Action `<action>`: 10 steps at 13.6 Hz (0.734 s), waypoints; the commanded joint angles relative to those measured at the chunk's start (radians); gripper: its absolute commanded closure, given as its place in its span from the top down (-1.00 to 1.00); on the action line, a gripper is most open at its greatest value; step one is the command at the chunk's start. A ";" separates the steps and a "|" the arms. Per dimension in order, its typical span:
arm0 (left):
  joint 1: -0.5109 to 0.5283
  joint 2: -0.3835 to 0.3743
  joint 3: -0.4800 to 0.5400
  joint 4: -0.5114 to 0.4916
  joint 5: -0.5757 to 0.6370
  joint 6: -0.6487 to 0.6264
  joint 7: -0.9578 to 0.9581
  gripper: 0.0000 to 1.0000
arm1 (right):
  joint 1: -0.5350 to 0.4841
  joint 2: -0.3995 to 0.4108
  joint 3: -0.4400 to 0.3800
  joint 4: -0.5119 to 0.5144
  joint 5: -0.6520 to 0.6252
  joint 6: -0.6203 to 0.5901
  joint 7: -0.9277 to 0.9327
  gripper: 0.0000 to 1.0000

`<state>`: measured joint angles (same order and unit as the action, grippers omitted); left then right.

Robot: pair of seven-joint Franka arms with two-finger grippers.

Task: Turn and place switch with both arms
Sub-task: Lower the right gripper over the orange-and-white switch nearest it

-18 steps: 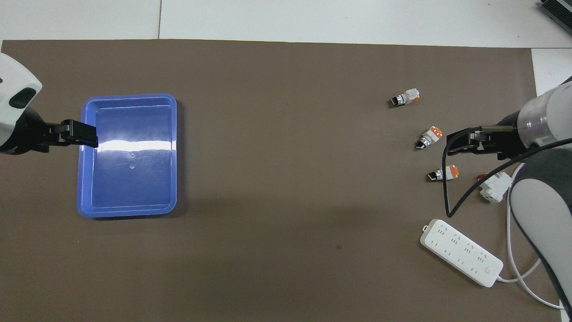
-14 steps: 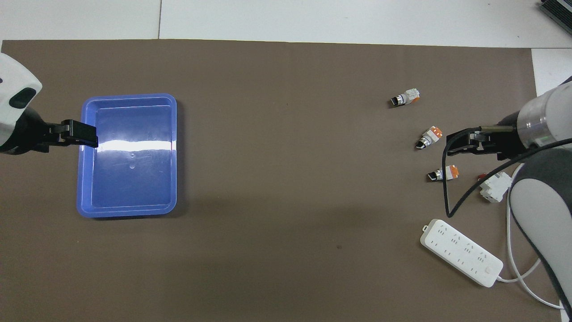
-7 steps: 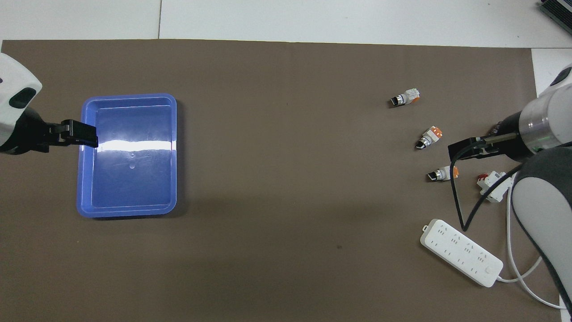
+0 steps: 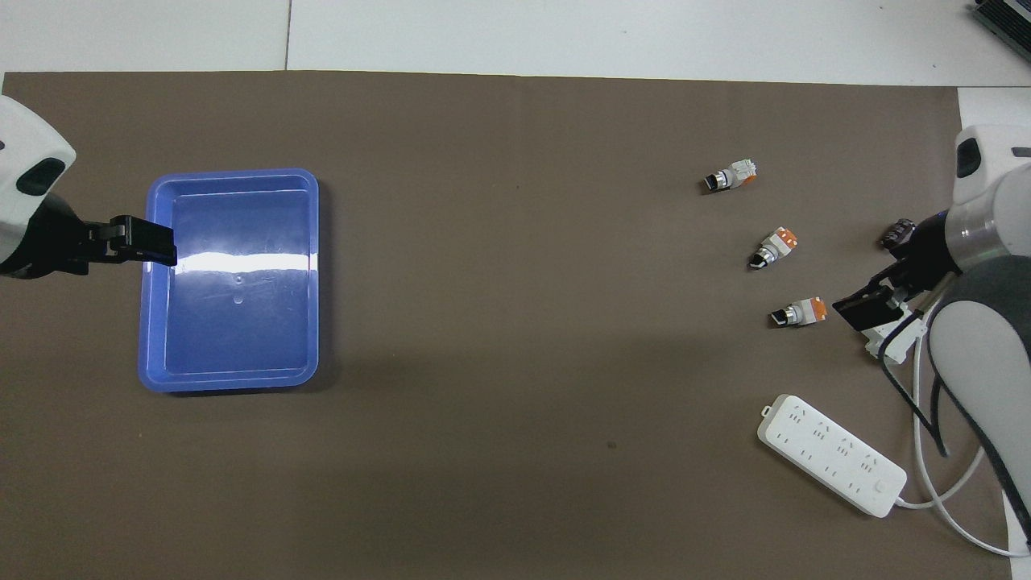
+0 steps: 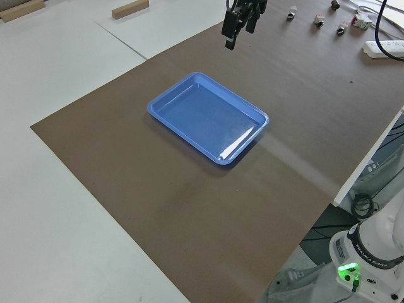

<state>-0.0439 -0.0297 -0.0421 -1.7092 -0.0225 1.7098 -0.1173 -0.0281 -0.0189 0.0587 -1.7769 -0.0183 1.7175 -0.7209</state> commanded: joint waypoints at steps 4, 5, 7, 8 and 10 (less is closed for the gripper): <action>0.025 -0.021 -0.005 -0.024 -0.007 0.001 0.001 1.00 | -0.058 0.020 0.007 -0.128 0.024 0.140 -0.505 0.98; 0.025 -0.022 -0.005 -0.029 -0.007 0.002 0.004 1.00 | -0.062 0.028 0.007 -0.156 0.024 0.181 -0.617 0.98; 0.038 -0.023 -0.005 -0.030 -0.007 0.004 0.007 1.00 | -0.108 0.039 0.009 -0.223 0.088 0.232 -0.759 0.98; 0.044 -0.023 -0.005 -0.033 -0.007 0.004 0.008 1.00 | -0.131 0.050 0.007 -0.245 0.139 0.264 -0.849 0.98; 0.044 -0.026 -0.005 -0.036 -0.007 0.007 0.007 1.00 | -0.159 0.085 0.007 -0.257 0.175 0.309 -1.009 0.97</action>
<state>-0.0156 -0.0296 -0.0391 -1.7166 -0.0225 1.7096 -0.1180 -0.1500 0.0514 0.0562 -2.0061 0.1116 1.9878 -1.5967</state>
